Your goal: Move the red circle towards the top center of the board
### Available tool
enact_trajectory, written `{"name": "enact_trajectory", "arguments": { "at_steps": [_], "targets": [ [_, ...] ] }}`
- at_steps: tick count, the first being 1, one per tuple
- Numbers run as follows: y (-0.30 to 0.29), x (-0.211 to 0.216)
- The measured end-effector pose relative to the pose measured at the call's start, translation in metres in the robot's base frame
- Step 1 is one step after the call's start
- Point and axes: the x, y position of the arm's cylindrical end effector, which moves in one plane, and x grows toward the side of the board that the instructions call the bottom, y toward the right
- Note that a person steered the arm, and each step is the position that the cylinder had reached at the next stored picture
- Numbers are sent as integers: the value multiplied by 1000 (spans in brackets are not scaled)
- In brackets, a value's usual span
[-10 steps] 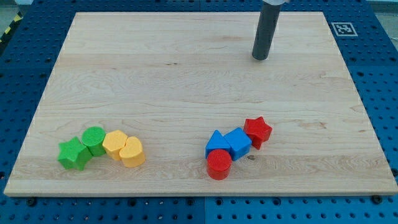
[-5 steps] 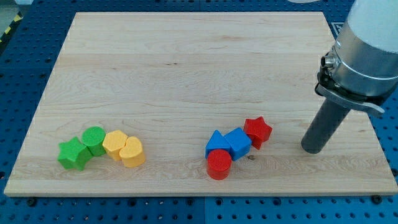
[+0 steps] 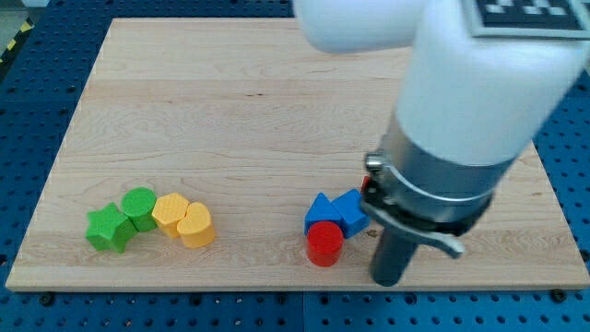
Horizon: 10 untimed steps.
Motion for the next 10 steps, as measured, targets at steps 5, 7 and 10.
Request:
{"name": "enact_trajectory", "arguments": {
  "at_steps": [5, 7, 10],
  "targets": [
    [-73, -1],
    [-72, -41],
    [-72, -132]
  ]
}}
